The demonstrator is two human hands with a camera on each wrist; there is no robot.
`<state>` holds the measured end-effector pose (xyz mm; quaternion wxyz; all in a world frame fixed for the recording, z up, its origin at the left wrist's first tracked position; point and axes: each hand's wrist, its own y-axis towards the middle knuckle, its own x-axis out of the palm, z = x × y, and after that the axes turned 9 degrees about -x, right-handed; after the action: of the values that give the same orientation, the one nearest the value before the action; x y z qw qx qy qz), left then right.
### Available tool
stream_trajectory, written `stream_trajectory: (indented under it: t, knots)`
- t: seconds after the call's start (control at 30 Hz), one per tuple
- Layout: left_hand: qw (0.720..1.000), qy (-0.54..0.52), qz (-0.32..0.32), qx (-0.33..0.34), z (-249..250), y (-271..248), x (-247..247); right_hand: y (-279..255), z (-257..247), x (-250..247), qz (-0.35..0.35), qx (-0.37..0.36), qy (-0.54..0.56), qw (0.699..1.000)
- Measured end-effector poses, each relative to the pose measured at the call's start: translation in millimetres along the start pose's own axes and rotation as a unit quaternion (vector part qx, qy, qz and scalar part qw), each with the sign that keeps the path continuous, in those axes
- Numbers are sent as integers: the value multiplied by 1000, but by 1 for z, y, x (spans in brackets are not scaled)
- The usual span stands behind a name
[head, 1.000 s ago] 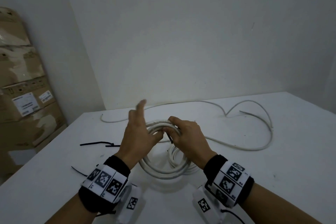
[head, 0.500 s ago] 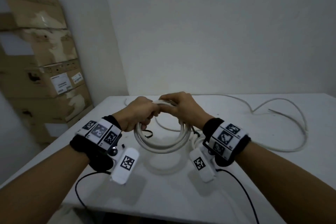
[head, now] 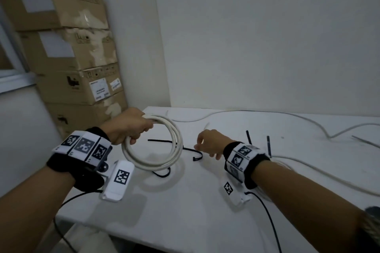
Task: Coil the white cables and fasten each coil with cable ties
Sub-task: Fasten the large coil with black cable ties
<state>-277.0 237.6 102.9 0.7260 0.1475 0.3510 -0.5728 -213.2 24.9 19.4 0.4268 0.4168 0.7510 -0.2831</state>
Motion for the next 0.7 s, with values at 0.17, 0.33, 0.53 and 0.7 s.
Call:
stream_trajectory:
  t: [0.17, 0.33, 0.53, 0.7]
  knots:
    - [1000, -12, -1, 15, -9, 10, 0, 29, -6, 25, -33, 15, -174, 984]
    - [999, -4, 12, 42, -11, 15, 6, 18, -8, 13, -59, 41, -130, 989]
    - [998, -32, 17, 57, 9, 12, 23, -38, 14, -27, 41, 99, 162, 981]
    - [995, -68, 3, 76, 40, 0, 51, -108, 17, -50, 188, 17, 406, 894]
